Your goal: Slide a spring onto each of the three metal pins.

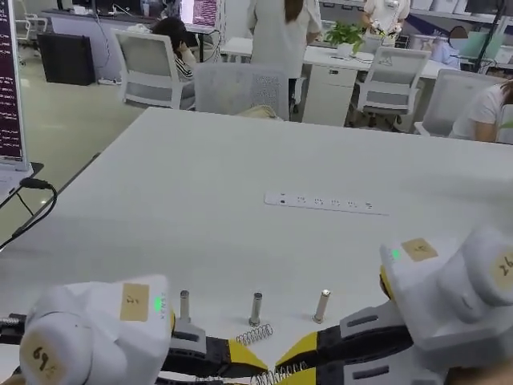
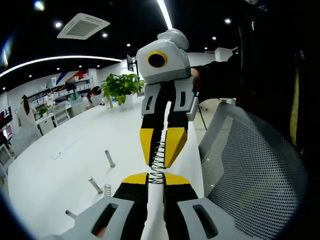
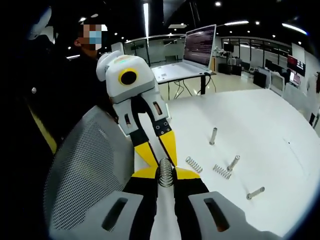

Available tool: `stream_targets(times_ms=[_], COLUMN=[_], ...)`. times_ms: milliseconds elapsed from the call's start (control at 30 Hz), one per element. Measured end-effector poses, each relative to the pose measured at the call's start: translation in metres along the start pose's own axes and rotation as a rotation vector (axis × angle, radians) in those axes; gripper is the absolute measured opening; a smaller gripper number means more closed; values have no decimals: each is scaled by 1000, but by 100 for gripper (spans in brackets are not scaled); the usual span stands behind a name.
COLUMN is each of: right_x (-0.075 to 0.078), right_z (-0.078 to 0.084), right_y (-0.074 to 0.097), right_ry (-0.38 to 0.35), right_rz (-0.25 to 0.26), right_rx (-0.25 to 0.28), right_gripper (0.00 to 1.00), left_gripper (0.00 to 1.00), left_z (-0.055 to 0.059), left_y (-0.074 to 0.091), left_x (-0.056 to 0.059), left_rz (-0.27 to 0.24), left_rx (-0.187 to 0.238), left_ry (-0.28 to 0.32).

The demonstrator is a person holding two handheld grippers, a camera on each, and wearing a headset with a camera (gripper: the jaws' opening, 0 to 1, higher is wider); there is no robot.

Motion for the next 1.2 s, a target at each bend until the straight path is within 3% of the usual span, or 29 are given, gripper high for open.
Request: stream_targets(times_ms=[200, 633, 1200], right_x=[2, 6, 8], right_z=[-8, -24, -40], right_y=[-2, -11, -21], right_ry=[84, 191, 338], right_rz=[-2, -43, -45], right_rx=[-96, -283, -463], right_gripper=[9, 9, 8], left_gripper=[3, 3, 3], left_z=[0, 0, 1], left_y=[0, 4, 8], left_x=[-3, -7, -14], left_rz=[-14, -54, -106], left_rx=[12, 16, 25], left_ry=[4, 9, 17])
Point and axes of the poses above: the centre of the closed fingertips' face, and the gripper's own axes: y roughly backward along the fingers, x roughly to its right, z roughly out of its underside, the point moved 5 cm from there along y, roughly backward along the fingers, and after that the axes turned 9 degrees about z, right-handed, at the moved point
